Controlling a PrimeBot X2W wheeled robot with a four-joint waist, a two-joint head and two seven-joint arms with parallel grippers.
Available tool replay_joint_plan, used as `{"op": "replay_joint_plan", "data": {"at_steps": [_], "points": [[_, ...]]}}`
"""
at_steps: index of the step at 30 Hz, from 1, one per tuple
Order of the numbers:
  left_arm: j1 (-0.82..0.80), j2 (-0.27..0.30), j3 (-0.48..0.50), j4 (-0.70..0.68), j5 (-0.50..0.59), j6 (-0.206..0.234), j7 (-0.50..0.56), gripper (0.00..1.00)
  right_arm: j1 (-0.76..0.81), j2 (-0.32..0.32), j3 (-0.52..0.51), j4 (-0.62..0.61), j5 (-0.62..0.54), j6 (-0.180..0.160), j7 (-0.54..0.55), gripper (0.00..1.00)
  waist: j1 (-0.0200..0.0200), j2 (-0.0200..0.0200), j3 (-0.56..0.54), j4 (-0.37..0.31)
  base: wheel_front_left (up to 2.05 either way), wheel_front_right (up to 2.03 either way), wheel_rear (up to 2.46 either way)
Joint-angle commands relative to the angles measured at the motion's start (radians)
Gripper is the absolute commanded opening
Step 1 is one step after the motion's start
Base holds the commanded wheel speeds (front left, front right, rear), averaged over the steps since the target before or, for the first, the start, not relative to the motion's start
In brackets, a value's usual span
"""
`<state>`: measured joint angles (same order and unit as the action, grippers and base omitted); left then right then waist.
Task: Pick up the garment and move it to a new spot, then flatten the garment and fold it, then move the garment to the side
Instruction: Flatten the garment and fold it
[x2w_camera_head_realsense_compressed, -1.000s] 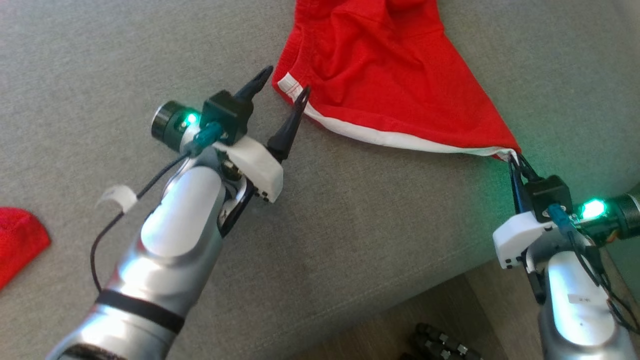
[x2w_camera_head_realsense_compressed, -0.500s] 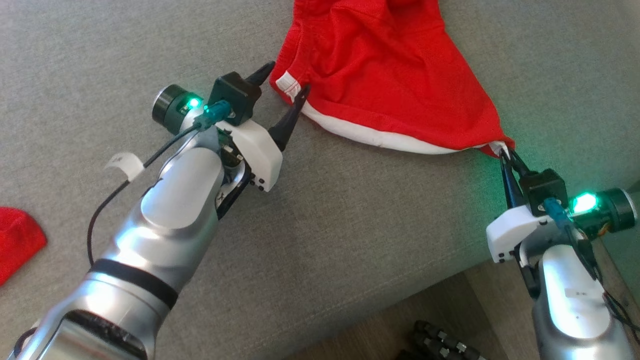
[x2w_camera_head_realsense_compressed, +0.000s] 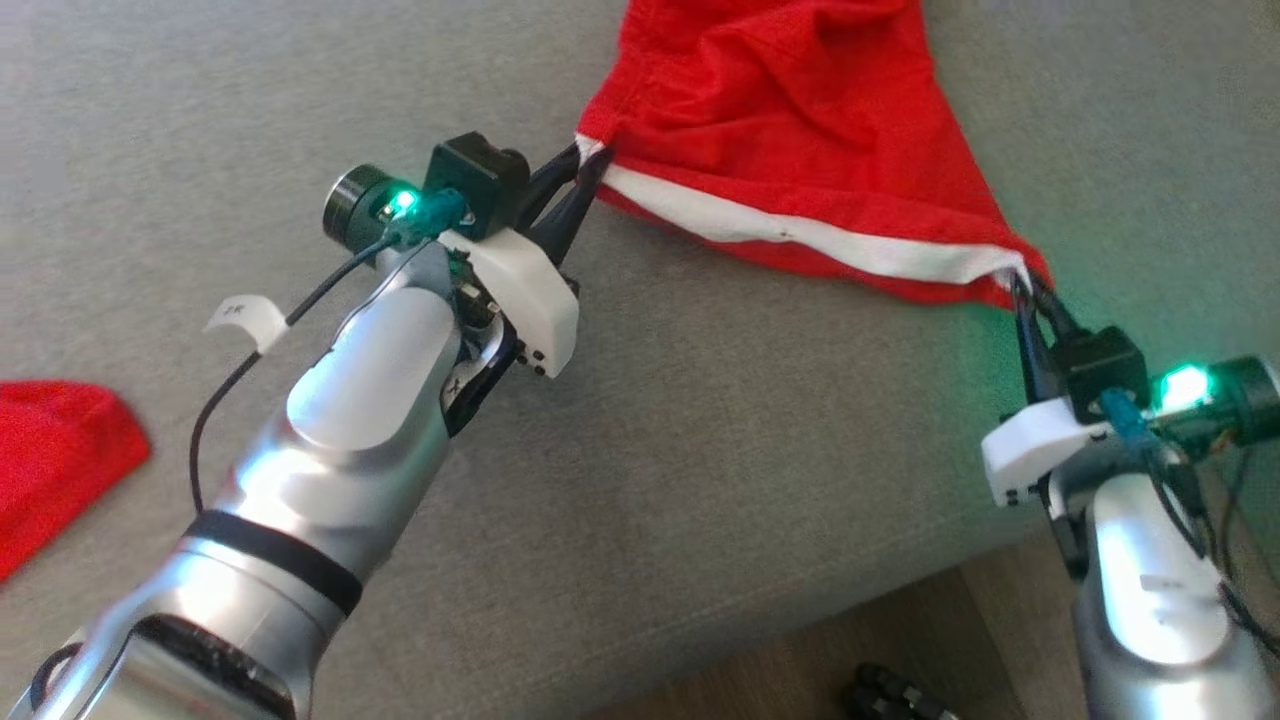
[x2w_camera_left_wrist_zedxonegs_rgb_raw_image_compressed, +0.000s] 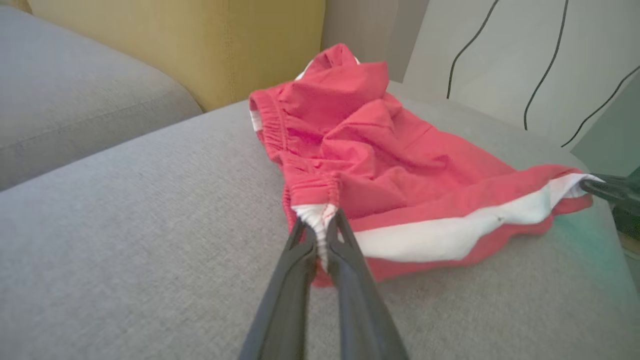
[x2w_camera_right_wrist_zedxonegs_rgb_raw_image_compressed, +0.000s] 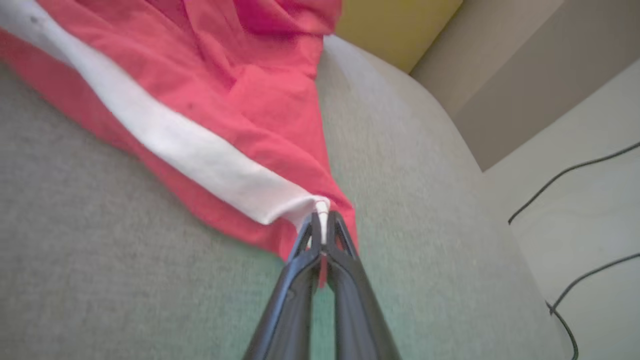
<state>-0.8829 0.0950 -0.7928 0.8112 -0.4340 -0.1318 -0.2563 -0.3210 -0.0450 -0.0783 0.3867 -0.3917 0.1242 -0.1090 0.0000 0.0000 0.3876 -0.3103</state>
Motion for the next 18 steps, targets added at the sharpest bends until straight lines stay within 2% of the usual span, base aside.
{"op": "replay_joint_plan", "data": {"at_steps": [1,10,18], "points": [[-0.016,0.026,0.040,-0.047,-0.005,0.001,-0.005,0.00,-0.035,-0.007,0.016,-0.041,-0.008,0.007,-0.020,0.00,0.0000,0.0000,-0.029,0.034,0.00,0.00,0.00],[0.073,0.056,0.150,-0.222,-0.006,0.011,-0.005,0.00,-0.139,-0.096,0.046,-0.062,-0.002,0.007,-0.084,0.00,0.0000,0.0000,-0.163,0.171,0.00,0.00,0.00],[0.163,0.095,0.255,-0.391,-0.050,0.036,-0.005,0.00,-0.259,-0.167,0.134,-0.057,0.036,0.007,-0.119,0.00,0.0000,0.0000,-0.296,0.240,0.00,0.00,0.00]]}}
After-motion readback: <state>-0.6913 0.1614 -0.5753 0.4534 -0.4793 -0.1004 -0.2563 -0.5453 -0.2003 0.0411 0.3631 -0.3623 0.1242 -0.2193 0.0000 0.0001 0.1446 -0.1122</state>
